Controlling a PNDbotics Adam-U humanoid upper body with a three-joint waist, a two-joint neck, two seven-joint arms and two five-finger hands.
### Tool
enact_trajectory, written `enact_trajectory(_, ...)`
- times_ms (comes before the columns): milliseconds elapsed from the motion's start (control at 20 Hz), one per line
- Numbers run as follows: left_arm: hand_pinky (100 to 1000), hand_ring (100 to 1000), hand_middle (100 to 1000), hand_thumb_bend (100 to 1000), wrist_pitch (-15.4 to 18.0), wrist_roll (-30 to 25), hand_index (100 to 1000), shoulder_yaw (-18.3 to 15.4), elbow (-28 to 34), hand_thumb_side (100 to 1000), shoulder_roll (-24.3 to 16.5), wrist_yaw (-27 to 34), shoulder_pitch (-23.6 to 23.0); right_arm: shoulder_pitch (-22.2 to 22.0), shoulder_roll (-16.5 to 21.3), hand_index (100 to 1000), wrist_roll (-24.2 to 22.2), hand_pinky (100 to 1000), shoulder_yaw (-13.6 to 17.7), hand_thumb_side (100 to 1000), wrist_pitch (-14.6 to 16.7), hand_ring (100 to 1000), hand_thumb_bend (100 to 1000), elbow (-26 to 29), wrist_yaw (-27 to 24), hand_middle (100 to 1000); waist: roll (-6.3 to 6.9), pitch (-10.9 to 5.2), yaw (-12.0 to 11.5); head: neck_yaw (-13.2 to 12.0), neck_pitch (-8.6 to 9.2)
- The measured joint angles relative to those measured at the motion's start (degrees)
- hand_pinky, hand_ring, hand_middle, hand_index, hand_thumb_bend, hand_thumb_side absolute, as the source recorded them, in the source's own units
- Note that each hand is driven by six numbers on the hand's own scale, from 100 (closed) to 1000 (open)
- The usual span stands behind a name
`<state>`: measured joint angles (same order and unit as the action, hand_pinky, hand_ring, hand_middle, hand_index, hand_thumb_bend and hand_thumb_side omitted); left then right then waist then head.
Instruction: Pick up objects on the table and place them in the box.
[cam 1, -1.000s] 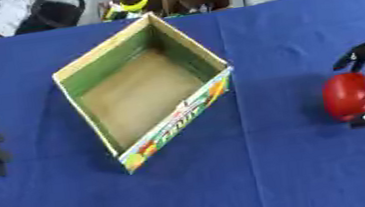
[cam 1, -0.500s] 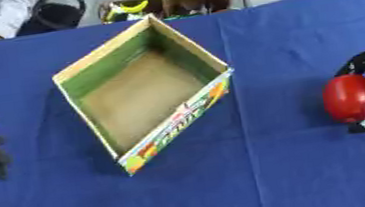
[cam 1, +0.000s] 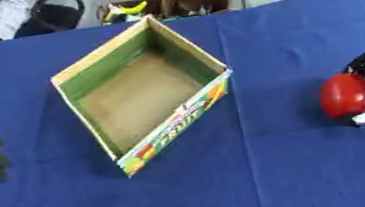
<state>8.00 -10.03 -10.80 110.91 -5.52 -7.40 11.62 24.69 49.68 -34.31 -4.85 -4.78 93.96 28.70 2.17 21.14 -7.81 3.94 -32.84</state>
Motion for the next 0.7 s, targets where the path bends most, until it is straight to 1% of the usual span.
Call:
enact_trajectory(50, 267, 414, 505, 100, 0.00, 0.00, 734, 0.00, -0.01, 921, 0.00, 0.00, 0.00, -0.01, 0.00, 699, 0.52, 595, 0.06, 367, -0.28, 671, 126, 0.02, -0.19, 640, 0.00, 0.00, 0.01, 0.00, 0.00)
enact_trajectory(100, 268, 414, 505, 100, 0.00, 0.00, 734, 0.00, -0.01, 921, 0.00, 0.00, 0.00, -0.01, 0.00, 687, 0.98, 584, 0.12, 352, -0.60, 664, 100, 0.02, -0.41, 625, 0.00, 0.00, 0.03, 0.00, 0.00)
enact_trajectory(200, 268, 414, 505, 100, -0.01, -0.01, 734, 0.00, -0.04, 920, 0.00, 0.00, 0.00, -0.01, 0.00, 662, 1.88, 565, 0.24, 344, -1.20, 649, 100, 0.06, -0.69, 599, 0.00, 0.00, 0.06, 0.00, 0.00)
enact_trajectory(250, 268, 414, 505, 100, -0.01, -0.02, 734, 0.00, -0.11, 920, 0.00, 0.00, 0.00, -0.01, 0.00, 649, 2.36, 555, 0.26, 324, -1.52, 641, 100, 0.08, -0.86, 585, 0.00, 0.00, 0.07, 0.00, 0.00)
enact_trajectory(700, 268, 414, 505, 100, -0.08, -0.12, 733, 0.00, -0.29, 919, 0.01, 0.00, 0.00, 0.27, 0.00, 599, 7.44, 521, 0.85, 339, -4.03, 617, 100, 1.47, -2.52, 546, 0.05, 0.01, 0.12, 0.00, 0.00)
